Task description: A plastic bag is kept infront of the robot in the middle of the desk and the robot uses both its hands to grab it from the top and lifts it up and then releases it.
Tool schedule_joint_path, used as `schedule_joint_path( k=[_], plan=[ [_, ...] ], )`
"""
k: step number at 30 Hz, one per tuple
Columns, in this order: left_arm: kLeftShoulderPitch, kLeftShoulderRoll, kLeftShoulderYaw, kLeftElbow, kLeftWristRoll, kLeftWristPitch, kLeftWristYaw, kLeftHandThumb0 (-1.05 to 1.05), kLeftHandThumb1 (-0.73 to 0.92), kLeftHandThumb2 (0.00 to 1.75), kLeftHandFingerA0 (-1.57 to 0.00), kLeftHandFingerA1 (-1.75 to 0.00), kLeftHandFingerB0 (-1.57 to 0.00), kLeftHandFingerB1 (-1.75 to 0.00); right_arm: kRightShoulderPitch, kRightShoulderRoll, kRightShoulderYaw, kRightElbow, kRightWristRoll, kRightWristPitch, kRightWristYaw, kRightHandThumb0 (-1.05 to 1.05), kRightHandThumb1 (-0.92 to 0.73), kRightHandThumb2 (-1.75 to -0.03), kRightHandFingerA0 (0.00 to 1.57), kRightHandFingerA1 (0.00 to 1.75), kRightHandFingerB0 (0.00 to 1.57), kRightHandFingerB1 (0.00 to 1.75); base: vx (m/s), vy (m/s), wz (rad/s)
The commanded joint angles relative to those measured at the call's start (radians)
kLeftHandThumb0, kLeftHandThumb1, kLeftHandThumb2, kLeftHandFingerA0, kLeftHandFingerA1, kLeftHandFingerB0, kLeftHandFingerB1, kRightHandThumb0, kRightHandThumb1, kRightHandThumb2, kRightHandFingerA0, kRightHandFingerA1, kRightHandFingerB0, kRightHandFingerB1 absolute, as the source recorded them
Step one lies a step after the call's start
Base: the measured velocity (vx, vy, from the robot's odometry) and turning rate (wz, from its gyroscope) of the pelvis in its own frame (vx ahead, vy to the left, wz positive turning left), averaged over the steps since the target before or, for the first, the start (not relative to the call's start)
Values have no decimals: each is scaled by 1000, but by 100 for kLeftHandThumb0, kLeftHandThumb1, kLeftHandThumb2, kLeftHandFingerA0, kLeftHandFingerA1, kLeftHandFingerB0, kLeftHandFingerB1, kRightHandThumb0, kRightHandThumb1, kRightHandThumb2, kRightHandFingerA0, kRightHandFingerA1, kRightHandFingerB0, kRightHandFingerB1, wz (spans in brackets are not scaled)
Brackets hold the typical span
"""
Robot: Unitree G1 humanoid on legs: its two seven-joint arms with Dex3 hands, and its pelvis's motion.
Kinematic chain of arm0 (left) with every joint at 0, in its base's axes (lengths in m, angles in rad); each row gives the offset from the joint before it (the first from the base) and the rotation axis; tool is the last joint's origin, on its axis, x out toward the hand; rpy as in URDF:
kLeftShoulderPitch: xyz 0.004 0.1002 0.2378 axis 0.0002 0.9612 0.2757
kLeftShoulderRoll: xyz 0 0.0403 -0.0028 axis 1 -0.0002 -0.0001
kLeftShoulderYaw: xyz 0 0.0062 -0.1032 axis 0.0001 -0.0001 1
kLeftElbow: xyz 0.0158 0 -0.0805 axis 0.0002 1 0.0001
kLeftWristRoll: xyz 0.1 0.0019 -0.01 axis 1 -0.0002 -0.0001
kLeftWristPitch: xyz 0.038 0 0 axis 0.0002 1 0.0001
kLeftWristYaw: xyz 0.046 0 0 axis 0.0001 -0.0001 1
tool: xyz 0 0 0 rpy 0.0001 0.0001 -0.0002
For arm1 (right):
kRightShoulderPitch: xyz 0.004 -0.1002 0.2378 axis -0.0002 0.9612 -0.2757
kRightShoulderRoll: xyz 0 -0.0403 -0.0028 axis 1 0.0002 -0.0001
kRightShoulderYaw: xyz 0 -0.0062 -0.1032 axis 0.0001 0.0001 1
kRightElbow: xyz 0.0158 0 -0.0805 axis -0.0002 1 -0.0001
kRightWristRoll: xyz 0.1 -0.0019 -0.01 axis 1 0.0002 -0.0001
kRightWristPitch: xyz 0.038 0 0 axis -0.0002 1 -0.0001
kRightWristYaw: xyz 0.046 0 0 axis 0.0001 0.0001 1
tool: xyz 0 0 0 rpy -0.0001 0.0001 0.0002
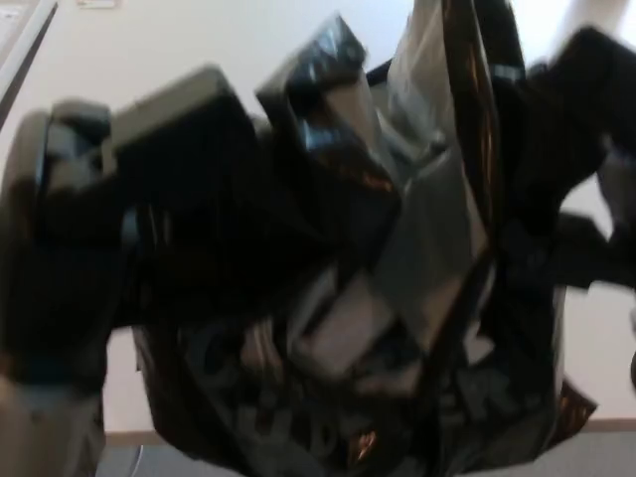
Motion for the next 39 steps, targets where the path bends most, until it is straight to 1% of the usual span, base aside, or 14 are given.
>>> schedule_joint_path(
  k=[1, 14, 15, 16, 17, 18, 19, 20, 21, 23, 24, 27, 34, 39],
  plan=[
    [-245, 164, 119, 281, -64, 64, -34, -25, 65, 59, -105, -175, -80, -175, -290, -115, -123, 334, 2, 16, 0, -16, -57, -58, 78, 143, 69, 130, 0, 0, 0],
    [-452, 311, 247, 902, 24, -133, 255, -18, 70, 57, -88, -175, -63, -172, -519, -235, -148, 938, -146, -51, -239, -21, -53, -56, 83, 117, 76, 102, 0, 0, 0],
    [-406, 321, 267, 903, -16, -137, 214, -22, 59, 59, -73, -149, -54, -105, -438, -276, -112, 880, -200, 8, -189, -57, -53, -56, 48, 41, 39, 35, 0, 0, 0],
    [-390, 329, 273, 901, -20, -138, 204, -29, 53, 56, -60, -58, -35, -33, -411, -273, -111, 847, -193, 36, -165, -62, -53, -56, 32, 36, 27, 31, 0, 0, 0],
    [-375, 338, 277, 897, -18, -139, 197, -29, 53, 56, -60, -58, -35, -33, -389, -264, -114, 813, -178, 63, -142, -62, -53, -56, 32, 36, 27, 31, 0, 0, 0],
    [-338, 358, 280, 905, 7, -155, 203, -42, 38, 63, -29, -42, -14, -34, -334, -238, -133, 771, -122, 67, -111, -32, -28, -89, 8, 51, 7, 49, 0, 0, 0],
    [-311, 375, 280, 904, 13, -155, 184, -41, 45, 56, -21, -34, -9, -23, -298, -227, -140, 749, -99, 64, -97, -64, -52, -56, 20, 34, 16, 27, 0, 0, 0],
    [-270, 388, 286, 888, 0, -161, 156, -26, 31, 85, 0, -50, 0, -49, -240, -224, -138, 715, -97, 58, -85, -73, -46, -78, 16, 45, 8, 36, 0, 0, 0],
    [-217, 406, 298, 870, 4, -186, 148, -27, 31, 85, 0, -50, 0, -49, -156, -220, -133, 668, -96, 56, -68, -37, -26, -88, 1, 49, 0, 49, 0, 0, 0],
    [-167, 437, 312, 878, 29, -234, 172, -27, 31, 85, 0, -49, 0, -49, -57, -216, -128, 619, -97, 35, -60, -37, -26, -89, 0, 49, 0, 49, 0, 0, 0],
    [-137, 448, 324, 864, 36, -219, 174, -43, 29, 68, -3, -42, -2, -23, -11, -219, -125, 611, -95, 6, -55, -68, -43, -84, 8, 47, 0, 21, 0, 0, 0],
    [-23, 488, 351, 785, 24, -169, 108, -54, 34, 67, 0, -7, 0, -3, 128, -232, -149, 623, -49, -81, -27, -78, -47, -79, 5, 19, 0, 0, 0, 0, 0],
    [222, 553, 533, 701, 45, 2, 112, -60, 36, 66, -2, -5, 0, -5, 283, -293, -222, 698, -65, -141, -48, -81, -49, -79, 0, 19, 0, 0, 0, 0, 0],
    [324, 655, 649, 1044, 52, -201, 275, -50, 35, 72, -1, -19, 0, -21, 350, -319, -313, 802, 33, -198, 7, -81, -50, -79, 0, 11, 0, 0, 0, 0, 0]
  ],
)
